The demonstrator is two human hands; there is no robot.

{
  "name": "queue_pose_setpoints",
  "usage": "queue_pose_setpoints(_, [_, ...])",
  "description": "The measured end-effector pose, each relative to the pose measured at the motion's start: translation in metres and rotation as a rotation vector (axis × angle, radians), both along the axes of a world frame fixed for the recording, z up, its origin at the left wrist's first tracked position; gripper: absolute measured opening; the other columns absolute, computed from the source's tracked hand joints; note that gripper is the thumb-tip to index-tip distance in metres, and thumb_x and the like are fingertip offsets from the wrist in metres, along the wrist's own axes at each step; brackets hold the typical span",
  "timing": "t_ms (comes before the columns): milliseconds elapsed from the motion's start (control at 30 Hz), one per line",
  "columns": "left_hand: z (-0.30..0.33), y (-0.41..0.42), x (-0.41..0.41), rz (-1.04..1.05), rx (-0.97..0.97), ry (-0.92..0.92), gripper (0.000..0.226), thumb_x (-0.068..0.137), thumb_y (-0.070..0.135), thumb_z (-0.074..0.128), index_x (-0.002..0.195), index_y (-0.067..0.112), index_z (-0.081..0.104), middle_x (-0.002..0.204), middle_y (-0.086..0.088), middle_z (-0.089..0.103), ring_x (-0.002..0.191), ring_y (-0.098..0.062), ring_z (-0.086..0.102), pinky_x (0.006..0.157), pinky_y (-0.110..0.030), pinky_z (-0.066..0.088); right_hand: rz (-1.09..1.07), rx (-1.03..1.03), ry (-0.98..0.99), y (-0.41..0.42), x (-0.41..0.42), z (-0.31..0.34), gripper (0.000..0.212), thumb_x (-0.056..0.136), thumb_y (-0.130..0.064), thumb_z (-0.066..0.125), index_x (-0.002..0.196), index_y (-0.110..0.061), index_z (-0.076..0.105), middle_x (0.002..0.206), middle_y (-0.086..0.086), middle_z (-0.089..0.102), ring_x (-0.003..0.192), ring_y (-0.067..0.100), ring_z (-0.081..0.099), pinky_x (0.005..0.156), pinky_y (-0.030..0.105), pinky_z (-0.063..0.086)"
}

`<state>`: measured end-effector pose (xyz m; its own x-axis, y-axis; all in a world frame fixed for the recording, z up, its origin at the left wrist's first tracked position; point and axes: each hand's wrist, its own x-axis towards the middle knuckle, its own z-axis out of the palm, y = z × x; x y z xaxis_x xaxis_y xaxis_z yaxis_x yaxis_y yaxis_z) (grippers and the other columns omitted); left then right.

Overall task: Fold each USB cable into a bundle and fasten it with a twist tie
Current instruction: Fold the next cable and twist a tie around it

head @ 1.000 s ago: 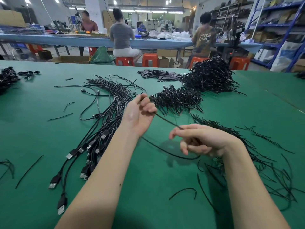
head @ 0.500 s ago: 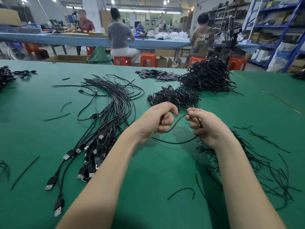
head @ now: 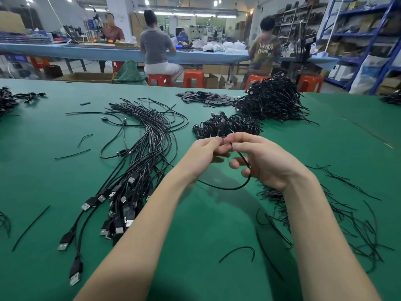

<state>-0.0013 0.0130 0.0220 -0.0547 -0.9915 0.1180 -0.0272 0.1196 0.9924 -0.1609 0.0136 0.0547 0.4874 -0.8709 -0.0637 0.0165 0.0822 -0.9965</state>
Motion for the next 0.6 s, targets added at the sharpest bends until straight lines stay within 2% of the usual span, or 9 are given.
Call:
queue_pose_setpoints(67, [0.001,0.001,-0.004,-0.029,0.042,0.187,0.032,0.108,0.019,0.037,0.106,0.009,0.068,0.102,-0.006,0.073,0.092,-0.016,0.067,0.083,-0.025,0.055,0.086,0.054,-0.079,0.001,0.002,-0.003,0.018,0.103,-0.005,0.049,0.115,-0.014,0.058,0.097,0.009,0.072,0.062,0.014,0.061,0.051,0.026,0.054])
queue_pose_setpoints(133, [0.003,0.002,-0.007,-0.041,0.081,0.352,0.035,0.109,0.022,0.034,0.117,0.006,0.064,0.111,-0.01,0.072,0.098,-0.021,0.067,0.089,-0.032,0.053,0.2,0.127,-0.153,0.002,0.004,-0.008,0.022,0.103,-0.003,0.044,0.121,-0.014,0.052,0.088,0.011,0.067,0.066,0.016,0.063,0.067,0.04,0.062])
queue_pose_setpoints(200, [0.004,0.002,-0.006,-0.052,0.101,0.505,0.038,0.11,0.023,0.03,0.129,0.003,0.057,0.124,-0.013,0.069,0.109,-0.027,0.068,0.094,-0.038,0.054,0.303,0.178,-0.181,0.003,0.003,-0.017,0.018,0.102,-0.002,0.045,0.114,-0.014,0.051,0.081,0.01,0.062,0.067,0.018,0.06,0.077,0.051,0.061])
queue_pose_setpoints(233, [0.005,0.002,-0.004,-0.059,0.102,0.555,0.04,0.11,0.023,0.029,0.132,0.002,0.054,0.128,-0.014,0.067,0.112,-0.029,0.068,0.094,-0.039,0.055,0.334,0.193,-0.173,0.002,0.002,-0.021,0.012,0.101,-0.003,0.048,0.107,-0.014,0.05,0.08,0.01,0.061,0.068,0.018,0.059,0.079,0.051,0.06])
queue_pose_setpoints(300, [0.007,0.003,0.001,-0.075,0.09,0.636,0.041,0.11,0.023,0.027,0.135,-0.001,0.05,0.131,-0.016,0.064,0.113,-0.032,0.067,0.089,-0.036,0.059,0.359,0.218,-0.114,0.0,-0.004,-0.028,0.011,0.098,-0.009,0.058,0.097,-0.015,0.049,0.082,0.01,0.063,0.069,0.019,0.061,0.075,0.043,0.061])
queue_pose_setpoints(367, [0.009,0.003,0.007,-0.113,0.07,0.727,0.044,0.11,0.022,0.027,0.136,-0.006,0.048,0.132,-0.019,0.063,0.112,-0.034,0.067,0.085,-0.032,0.06,0.365,0.253,0.043,-0.002,-0.008,-0.035,0.021,0.097,-0.029,0.064,0.097,-0.016,0.048,0.085,0.01,0.067,0.069,0.017,0.064,0.062,0.03,0.06])
queue_pose_setpoints(467, [0.011,0.002,0.014,-0.188,0.046,0.718,0.044,0.11,0.023,0.026,0.134,-0.005,0.05,0.13,-0.018,0.065,0.108,-0.031,0.07,0.079,-0.028,0.06,0.347,0.314,0.358,-0.002,-0.008,-0.041,0.048,0.086,-0.063,0.056,0.098,-0.018,0.048,0.078,0.006,0.07,0.053,0.009,0.061,0.038,0.014,0.042])
queue_pose_setpoints(533, [0.01,0.004,0.018,-0.246,0.052,0.639,0.044,0.109,0.023,0.026,0.133,-0.003,0.053,0.129,-0.016,0.066,0.101,-0.026,0.072,0.071,-0.024,0.059,0.274,0.305,0.407,-0.004,-0.009,-0.046,0.051,0.08,-0.063,0.059,0.099,-0.017,0.052,0.065,0.002,0.065,0.037,0.004,0.045,0.031,0.012,0.026])
queue_pose_setpoints(600, [0.009,0.006,0.023,-0.321,0.061,0.544,0.043,0.109,0.023,0.027,0.132,0.0,0.055,0.13,-0.014,0.066,0.09,-0.02,0.074,0.064,-0.02,0.057,0.164,0.272,0.266,-0.01,-0.012,-0.047,0.034,0.083,-0.047,0.065,0.096,-0.018,0.053,0.059,-0.004,0.056,0.034,0.001,0.031,0.032,0.011,0.021])
